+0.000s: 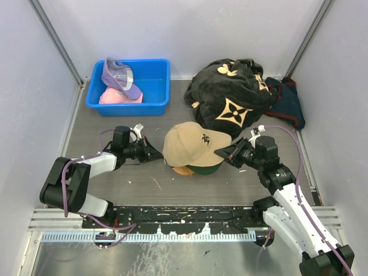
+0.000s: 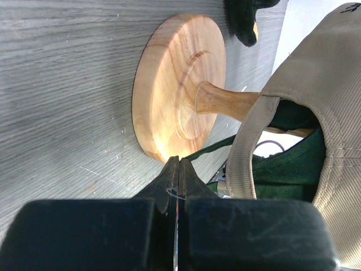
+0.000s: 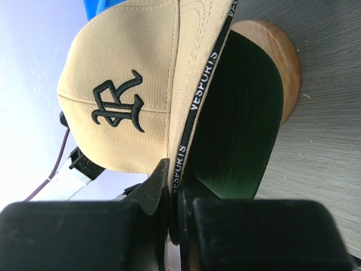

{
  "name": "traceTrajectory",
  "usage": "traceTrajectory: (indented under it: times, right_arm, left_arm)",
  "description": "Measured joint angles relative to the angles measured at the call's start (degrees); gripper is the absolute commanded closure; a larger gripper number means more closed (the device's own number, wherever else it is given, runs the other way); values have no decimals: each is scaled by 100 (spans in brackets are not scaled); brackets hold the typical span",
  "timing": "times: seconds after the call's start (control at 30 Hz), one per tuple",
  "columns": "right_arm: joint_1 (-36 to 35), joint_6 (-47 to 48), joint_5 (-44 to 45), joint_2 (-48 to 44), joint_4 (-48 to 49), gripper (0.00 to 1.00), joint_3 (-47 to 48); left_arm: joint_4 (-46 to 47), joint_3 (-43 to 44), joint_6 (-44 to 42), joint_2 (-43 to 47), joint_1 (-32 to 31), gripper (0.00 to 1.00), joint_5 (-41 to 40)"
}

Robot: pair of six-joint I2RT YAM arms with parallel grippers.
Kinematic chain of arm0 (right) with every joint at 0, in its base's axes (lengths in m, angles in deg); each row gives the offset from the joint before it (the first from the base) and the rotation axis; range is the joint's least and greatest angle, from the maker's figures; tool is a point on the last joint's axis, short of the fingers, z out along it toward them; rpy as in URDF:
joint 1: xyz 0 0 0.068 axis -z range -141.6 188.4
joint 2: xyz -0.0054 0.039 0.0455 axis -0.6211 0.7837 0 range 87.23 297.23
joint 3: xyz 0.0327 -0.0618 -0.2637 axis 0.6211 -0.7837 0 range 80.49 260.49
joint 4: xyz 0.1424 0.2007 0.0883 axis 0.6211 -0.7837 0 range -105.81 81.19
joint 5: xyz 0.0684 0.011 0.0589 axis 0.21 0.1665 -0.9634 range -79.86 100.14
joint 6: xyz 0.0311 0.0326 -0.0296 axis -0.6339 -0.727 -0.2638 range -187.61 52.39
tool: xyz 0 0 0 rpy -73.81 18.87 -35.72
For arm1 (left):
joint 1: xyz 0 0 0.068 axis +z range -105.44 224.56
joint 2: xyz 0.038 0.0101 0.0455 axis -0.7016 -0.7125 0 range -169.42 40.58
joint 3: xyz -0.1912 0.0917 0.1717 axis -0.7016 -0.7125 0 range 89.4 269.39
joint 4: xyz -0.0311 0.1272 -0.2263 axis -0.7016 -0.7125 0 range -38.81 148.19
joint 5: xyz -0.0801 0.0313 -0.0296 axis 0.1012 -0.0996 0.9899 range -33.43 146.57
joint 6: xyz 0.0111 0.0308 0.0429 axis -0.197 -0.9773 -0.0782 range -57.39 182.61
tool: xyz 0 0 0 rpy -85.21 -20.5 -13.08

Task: Stack the hats

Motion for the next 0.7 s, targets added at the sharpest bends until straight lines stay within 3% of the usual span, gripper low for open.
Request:
traceTrajectory:
  times: [0.3,0.5,0.6,0.7]
  right_arm:
    - [-2,221,15,271,114,98,-20]
    - [15,520,-79,599,201,65,-13]
    - [22,717,26,638,-170,55,55]
    - [28,984,286,638,-765,52,302]
  left_arm:
    - [-170,-105,-20,269,-11,100,-83]
    - [-216,-120,-28,299,-17,100,-101]
    - [-238,-120,-33,299,-17,100,-105]
    - [-238,-120,-33,297,-26,100,-109]
